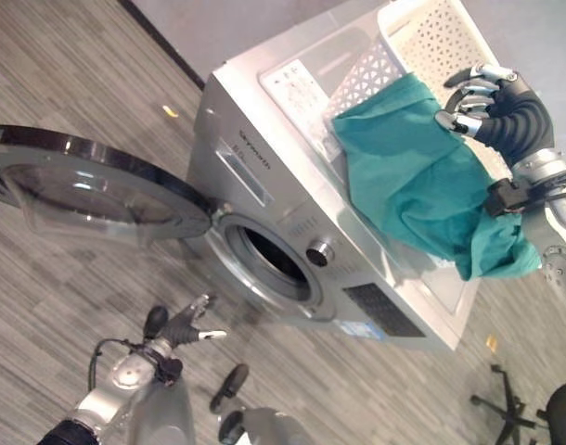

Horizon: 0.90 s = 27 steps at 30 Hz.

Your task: Grab the laundry basket,head to the washer,open it,put in the laundry and shut it.

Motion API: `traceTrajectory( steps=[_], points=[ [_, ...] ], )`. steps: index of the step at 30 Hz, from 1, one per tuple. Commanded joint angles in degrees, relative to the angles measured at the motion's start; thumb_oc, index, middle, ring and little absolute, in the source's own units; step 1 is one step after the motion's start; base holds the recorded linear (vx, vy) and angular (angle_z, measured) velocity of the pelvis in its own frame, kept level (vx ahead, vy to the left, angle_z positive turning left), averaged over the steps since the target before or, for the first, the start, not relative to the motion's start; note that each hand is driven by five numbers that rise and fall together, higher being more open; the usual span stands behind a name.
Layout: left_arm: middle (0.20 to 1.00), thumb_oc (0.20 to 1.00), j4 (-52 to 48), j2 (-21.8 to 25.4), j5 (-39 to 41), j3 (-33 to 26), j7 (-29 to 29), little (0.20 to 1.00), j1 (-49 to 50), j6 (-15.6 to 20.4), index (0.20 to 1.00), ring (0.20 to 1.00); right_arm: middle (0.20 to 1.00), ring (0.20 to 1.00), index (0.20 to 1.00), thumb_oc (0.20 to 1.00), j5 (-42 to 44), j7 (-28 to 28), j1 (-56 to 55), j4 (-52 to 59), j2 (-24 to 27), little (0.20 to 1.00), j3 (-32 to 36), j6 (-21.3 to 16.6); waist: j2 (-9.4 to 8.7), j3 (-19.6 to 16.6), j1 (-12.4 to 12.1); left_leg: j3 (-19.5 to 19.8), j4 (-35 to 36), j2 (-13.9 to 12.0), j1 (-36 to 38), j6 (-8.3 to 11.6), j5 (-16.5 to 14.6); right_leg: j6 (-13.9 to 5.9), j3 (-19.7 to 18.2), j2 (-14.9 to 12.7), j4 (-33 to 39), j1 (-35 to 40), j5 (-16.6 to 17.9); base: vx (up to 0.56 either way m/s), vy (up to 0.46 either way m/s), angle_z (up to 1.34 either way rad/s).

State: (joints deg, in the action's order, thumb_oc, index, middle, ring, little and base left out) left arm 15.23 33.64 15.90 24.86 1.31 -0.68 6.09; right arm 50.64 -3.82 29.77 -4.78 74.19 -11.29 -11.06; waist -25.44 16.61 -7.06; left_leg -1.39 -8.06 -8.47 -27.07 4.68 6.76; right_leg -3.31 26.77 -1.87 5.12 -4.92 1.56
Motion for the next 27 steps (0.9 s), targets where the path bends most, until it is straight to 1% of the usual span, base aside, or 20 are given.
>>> traceTrajectory(
  steps=[1, 2, 4, 6, 7, 8, 14, 16, 17, 18, 19, 20, 21, 22, 23, 24, 26, 27],
  points=[
    [1.0, 1.0, -3.7, 1.1, 1.6, -0.5, 0.2, 1.0, -0.9, 3.5, 1.0, 1.0, 1.0, 1.0, 1.0, 1.0, -2.3, 0.8, 4.6, -3.2, 3.2, 1.0, 1.8, -2.4, -0.26, 1.7, -1.3, -3.3, 4.1, -0.7, 1.3, -0.5, -0.9, -0.55, -4.2, 0.5, -5.6, 3.8, -8.8, -0.01, -0.019, 0.1],
    [1.0, 1.0, -3.7, 1.1, 1.6, -0.5, 0.2, 1.0, -0.9, 3.5, 1.0, 1.0, 1.0, 1.0, 1.0, 1.0, -2.3, 0.8, 4.6, -3.2, 3.2, 1.0, 1.8, -2.4, -0.26, 1.7, -1.3, -3.3, 4.1, -0.7, 1.3, -0.5, -0.9, -0.55, -4.2, 0.5, -5.6, 3.8, -8.8, -0.02, -0.023, 0.12],
    [1.0, 1.0, -6.0, 2.5, 1.8, -1.7, 0.5, 1.0, 0.3, 3.8, 1.0, 1.0, 0.614, 0.614, 0.614, 0.614, -3.6, 0.3, 3.7, -3.5, 7.1, 0.614, 1.9, -2.3, -1.1, 2.5, -1.2, -2.9, 4.0, -1.1, 0.6, -0.31, -0.6, -0.45, -4.0, 0.9, -5.6, 3.1, -8.6, -0.04, -0.04, 0.11],
    [1.0, 1.0, -6.6, 2.8, 2.0, -2.7, 0.8, 1.0, 1.1, 3.9, 1.0, 1.0, 0.589, 0.589, 0.589, 0.589, -3.6, -0.5, 2.7, -2.6, 8.2, 0.589, 2.1, -2.5, -1.62, 2.4, -0.8, -2.9, 4.0, -1.3, 0.5, -0.23, -0.6, -0.47, -4.2, 1.2, -5.6, 2.8, -8.5, -0.01, -0.015, 0.02],
    [1.0, 1.0, -6.6, 2.9, 2.0, -2.7, 0.8, 1.0, 1.1, 3.9, 1.0, 1.0, 0.589, 0.589, 0.589, 0.589, -3.6, -0.5, 2.4, -2.5, 8.1, 0.589, 2.4, -2.5, -1.65, 2.4, -0.9, -2.9, 4.1, -1.3, 0.4, -0.23, -0.5, -0.46, -4.2, 1.2, -5.6, 2.8, -8.5, 0.0, 0.0, 0.0],
    [1.0, 1.0, -6.7, 2.9, 2.1, -3.0, 0.8, 1.0, 1.2, 3.9, 1.0, 1.0, 0.558, 0.558, 0.558, 0.558, -3.6, -0.7, 1.8, -2.1, 8.1, 0.558, 2.7, -2.6, -1.76, 2.2, -0.8, -2.8, 4.1, -1.4, 0.4, -0.22, -0.5, -0.44, -4.2, 1.3, -5.5, 2.7, -8.5, 0.0, 0.0, 0.0],
    [1.0, 1.0, -6.2, 2.9, 2.2, -3.1, 1.2, 1.0, 1.8, 3.9, 1.0, 1.0, 0.529, 0.529, 0.529, 0.529, -4.0, -0.6, 1.3, -1.7, 7.0, 0.529, 2.9, -2.5, -1.77, 2.0, -1.1, -2.9, 4.4, -1.2, 0.7, -0.42, -0.7, -0.41, -4.2, 1.5, -5.4, 2.6, -8.4, 0.0, 0.0, 0.0],
    [1.0, 1.0, -6.0, 2.9, 2.2, -3.1, 1.2, 1.0, 1.7, 3.8, 1.0, 1.0, 0.545, 0.545, 0.545, 0.545, -3.9, -0.4, 2.0, -2.1, 6.9, 0.545, 2.4, -2.5, -1.76, 1.8, -1.0, -2.9, 4.5, -1.2, 0.8, -0.43, -0.7, -0.48, -4.3, 1.5, -5.3, 2.6, -8.3, 0.0, 0.0, 0.0],
    [1.0, 1.0, -5.9, 2.9, 2.2, -3.1, 1.2, 1.0, 1.7, 3.8, 1.0, 1.0, 0.573, 0.573, 0.573, 0.573, -3.7, -0.4, 2.5, -2.4, 6.8, 0.573, 2.2, -2.5, -1.73, 1.7, -1.0, -2.9, 4.6, -1.2, 0.9, -0.45, -0.7, -0.51, -4.3, 1.5, -5.2, 2.6, -8.2, 0.0, 0.0, 0.0],
    [1.0, 1.0, -5.7, 2.9, 2.2, -3.0, 1.2, 1.0, 1.6, 3.8, 1.0, 1.0, 0.624, 0.624, 0.624, 0.624, -3.4, -0.2, 2.9, -2.8, 6.7, 0.624, 2.3, -2.6, -1.66, 1.6, -0.9, -3.0, 4.6, -1.2, 1.0, -0.47, -0.7, -0.53, -4.3, 1.5, -5.2, 2.6, -8.2, 0.0, 0.0, 0.0],
    [1.0, 1.0, -5.1, 2.6, 2.3, -2.8, 1.2, 1.0, 1.4, 3.7, 1.0, 1.0, 0.856, 0.856, 0.856, 0.856, -2.7, 0.7, 3.9, -4.4, 6.1, 0.856, 2.9, -3.0, -1.51, 1.2, -0.7, -3.1, 4.9, -1.0, 1.4, -0.55, -0.9, -0.59, -4.4, 1.5, -5.2, 2.7, -8.2, 0.0, 0.0, 0.0],
    [1.0, 1.0, -5.1, 2.6, 2.4, -2.8, 1.2, 1.0, 1.4, 3.7, 1.0, 1.0, 0.89, 0.89, 0.89, 0.89, -2.7, 0.7, 4.0, -4.5, 6.1, 0.89, 2.9, -3.0, -1.52, 1.2, -0.7, -3.1, 4.9, -1.0, 1.4, -0.55, -0.9, -0.59, -4.4, 1.4, -5.2, 2.7, -8.2, 0.0, 0.0, 0.0],
    [1.0, 1.0, -4.5, 2.6, 2.4, -2.6, 1.3, 1.0, 1.3, 3.5, 1.0, 1.0, 1.0, 1.0, 1.0, 1.0, -2.6, 1.8, 5.6, -6.6, 5.9, 1.0, 4.0, -3.3, -1.23, 0.7, -0.5, -3.2, 5.2, -0.9, 1.8, -0.65, -1.0, -0.66, -4.5, 1.4, -5.2, 2.8, -8.1, 0.0, 0.0, 0.0],
    [1.0, 1.0, -4.5, 2.5, 2.4, -2.6, 1.3, 1.0, 1.3, 3.5, 1.0, 1.0, 1.0, 1.0, 1.0, 1.0, -2.6, 1.8, 6.0, -6.8, 5.9, 1.0, 3.7, -3.3, -1.21, 0.8, -0.5, -3.2, 5.2, -0.9, 1.8, -0.65, -1.0, -0.67, -4.6, 1.4, -5.2, 2.8, -8.1, 0.03, 0.036, -0.02],
    [1.0, 1.0, -3.9, 2.2, 2.2, -2.8, 1.3, 1.0, 1.3, 3.3, 1.0, 1.0, 1.0, 1.0, 1.0, 1.0, -2.8, 2.9, 6.5, -7.4, 6.3, 1.0, 6.2, -4.3, -0.86, -0.1, 0.3, -3.4, 5.4, -0.7, 2.2, -0.77, -1.2, -0.85, -4.7, 1.2, -5.2, 2.9, -8.0, 0.02, 0.018, -0.04],
    [1.0, 1.0, -3.9, 2.2, 2.2, -2.8, 1.3, 1.0, 1.3, 3.3, 1.0, 1.0, 1.0, 1.0, 1.0, 1.0, -2.8, 2.9, 6.3, -7.4, 6.3, 1.0, 6.4, -4.3, -0.87, -0.1, 0.2, -3.4, 5.4, -0.7, 2.2, -0.77, -1.2, -0.85, -4.7, 1.2, -5.2, 2.9, -8.0, 0.03, 0.023, -0.06],
    [1.0, 1.0, -3.0, 1.2, 1.7, -3.3, 1.4, 1.0, 1.5, 3.1, 1.0, 1.0, 1.0, 1.0, 1.0, 1.0, -5.4, 4.0, 4.9, -5.7, 6.4, 1.0, 10.1, -5.7, -0.3, -1.2, 1.4, -3.5, 5.5, -0.6, 2.9, -0.88, -1.5, -0.95, -5.0, 1.0, -5.4, 3.3, -8.1, 0.03, 0.012, -0.06],
    [1.0, 1.0, -2.8, 1.0, 1.6, -3.4, 1.4, 1.0, 1.4, 3.2, 1.0, 1.0, 1.0, 1.0, 1.0, 1.0, -6.8, 4.5, 3.0, -4.3, 6.3, 1.0, 12.3, -6.0, -0.19, -1.4, 1.6, -3.5, 5.5, -0.5, 2.9, -0.93, -1.6, -0.95, -5.0, 1.0, -5.4, 3.3, -8.2, 0.03, 0.009, -0.05]
  ],
)
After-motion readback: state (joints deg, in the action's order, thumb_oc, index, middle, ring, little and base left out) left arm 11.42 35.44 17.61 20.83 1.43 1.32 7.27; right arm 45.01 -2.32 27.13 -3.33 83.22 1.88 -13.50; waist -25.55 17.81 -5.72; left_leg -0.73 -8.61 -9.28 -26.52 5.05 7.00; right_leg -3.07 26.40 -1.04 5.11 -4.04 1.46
